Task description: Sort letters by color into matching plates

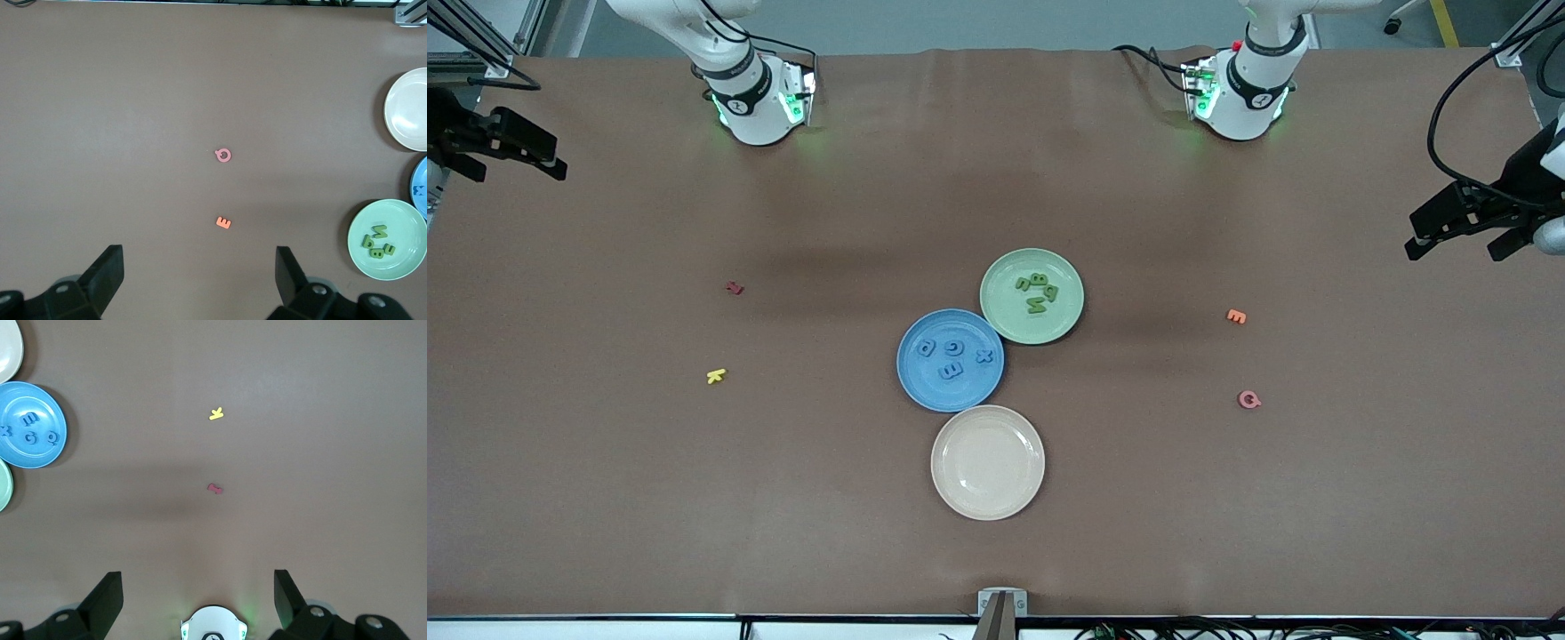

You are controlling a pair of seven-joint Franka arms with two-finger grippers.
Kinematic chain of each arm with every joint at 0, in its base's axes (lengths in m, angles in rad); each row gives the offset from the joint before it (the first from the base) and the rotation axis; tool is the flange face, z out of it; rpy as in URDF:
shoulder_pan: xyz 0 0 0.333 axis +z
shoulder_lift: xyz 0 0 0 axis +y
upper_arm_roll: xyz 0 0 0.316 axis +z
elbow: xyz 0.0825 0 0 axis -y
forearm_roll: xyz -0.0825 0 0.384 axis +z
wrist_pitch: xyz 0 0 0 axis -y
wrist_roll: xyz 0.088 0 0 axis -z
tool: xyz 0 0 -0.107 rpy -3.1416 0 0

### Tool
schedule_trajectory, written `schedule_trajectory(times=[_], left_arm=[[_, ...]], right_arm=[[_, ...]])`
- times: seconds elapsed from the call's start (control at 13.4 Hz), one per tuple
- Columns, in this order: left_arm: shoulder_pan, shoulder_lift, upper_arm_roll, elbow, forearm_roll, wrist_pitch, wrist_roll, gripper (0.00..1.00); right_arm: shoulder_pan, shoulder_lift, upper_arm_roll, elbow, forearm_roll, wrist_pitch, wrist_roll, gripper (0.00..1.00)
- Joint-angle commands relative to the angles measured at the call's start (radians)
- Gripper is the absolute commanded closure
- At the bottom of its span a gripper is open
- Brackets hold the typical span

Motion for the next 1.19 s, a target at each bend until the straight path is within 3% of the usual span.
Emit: schedule_trajectory(times=[0.0, 0.15, 1.12], left_arm=[[-0.001, -0.002, 0.001, 0.012, 0.012, -0.017, -0.003, 0.0], [-0.001, -0.002, 0.0, 0.012, 0.012, -0.017, -0.003, 0.0], [-0.001, -0.002, 0.001, 0.012, 0.016, -0.027, -0.002, 0.0]], right_arm=[[-0.026, -0.026, 0.018, -0.026, 0.019, 0.018, -0.011, 0.0], [-0.075, -0.029, 0.08, -0.026, 0.017, 0.018, -0.011, 0.0], [-0.072, -0.038, 0.076, -0.03, 0.023, 0.035, -0.011, 0.0]])
